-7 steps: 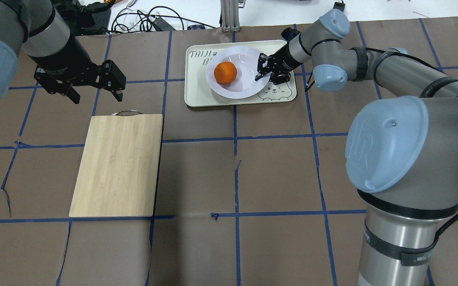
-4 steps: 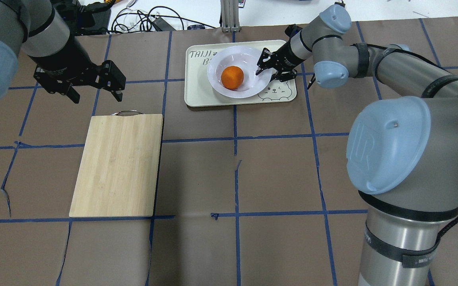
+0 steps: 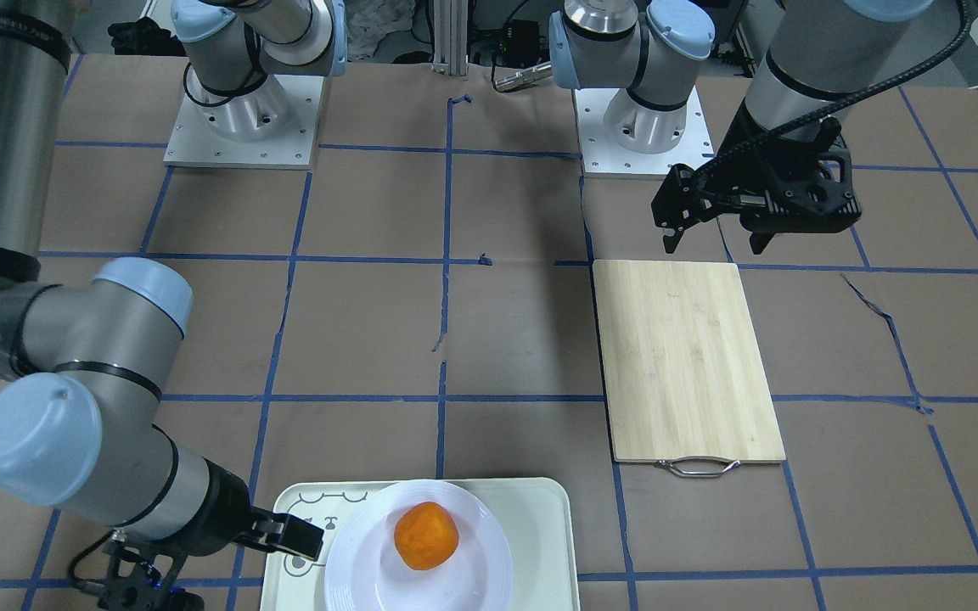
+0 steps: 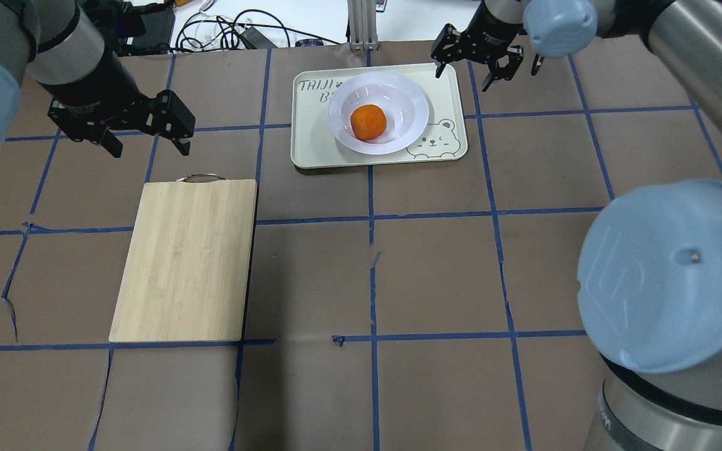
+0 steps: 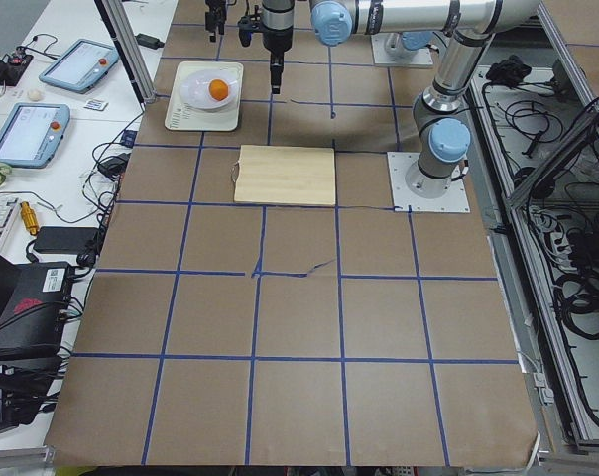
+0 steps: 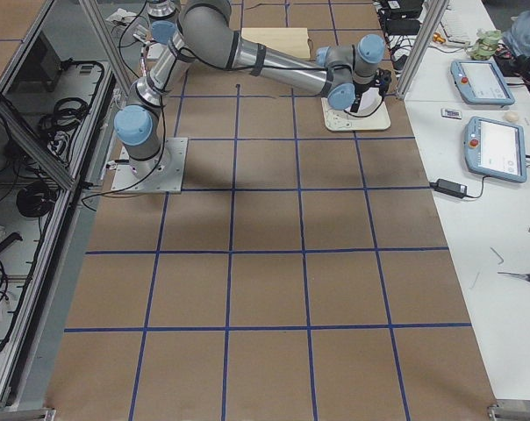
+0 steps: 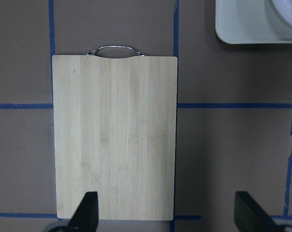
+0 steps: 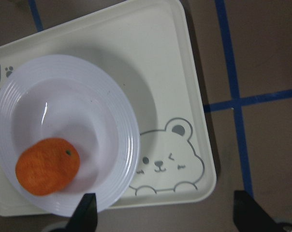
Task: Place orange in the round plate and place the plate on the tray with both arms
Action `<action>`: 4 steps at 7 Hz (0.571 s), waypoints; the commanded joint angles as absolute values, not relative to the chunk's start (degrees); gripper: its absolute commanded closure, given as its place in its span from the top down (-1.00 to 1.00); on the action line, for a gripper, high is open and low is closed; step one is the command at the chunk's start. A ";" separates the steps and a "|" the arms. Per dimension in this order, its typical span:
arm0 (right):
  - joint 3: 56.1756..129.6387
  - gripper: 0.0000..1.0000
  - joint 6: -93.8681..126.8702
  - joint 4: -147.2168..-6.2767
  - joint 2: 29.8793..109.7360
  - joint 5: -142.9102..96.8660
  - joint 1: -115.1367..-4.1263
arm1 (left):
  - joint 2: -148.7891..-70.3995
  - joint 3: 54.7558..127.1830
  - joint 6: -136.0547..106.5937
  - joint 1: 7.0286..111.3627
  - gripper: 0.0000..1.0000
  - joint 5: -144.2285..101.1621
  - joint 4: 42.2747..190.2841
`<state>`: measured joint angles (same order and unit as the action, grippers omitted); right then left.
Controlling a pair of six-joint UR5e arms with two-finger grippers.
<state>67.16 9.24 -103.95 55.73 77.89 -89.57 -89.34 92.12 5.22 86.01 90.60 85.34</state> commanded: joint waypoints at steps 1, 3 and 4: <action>71.07 1.00 1.08 -94.06 67.79 88.36 -89.65 | -88.60 91.84 9.14 85.78 1.00 90.70 85.43; 86.22 1.00 -0.71 -95.52 81.06 89.83 -89.74 | -88.42 91.93 9.14 85.61 1.00 90.88 85.43; 91.53 1.00 -2.18 -104.41 83.30 89.48 -89.56 | -88.42 91.93 9.14 85.61 1.00 90.88 85.52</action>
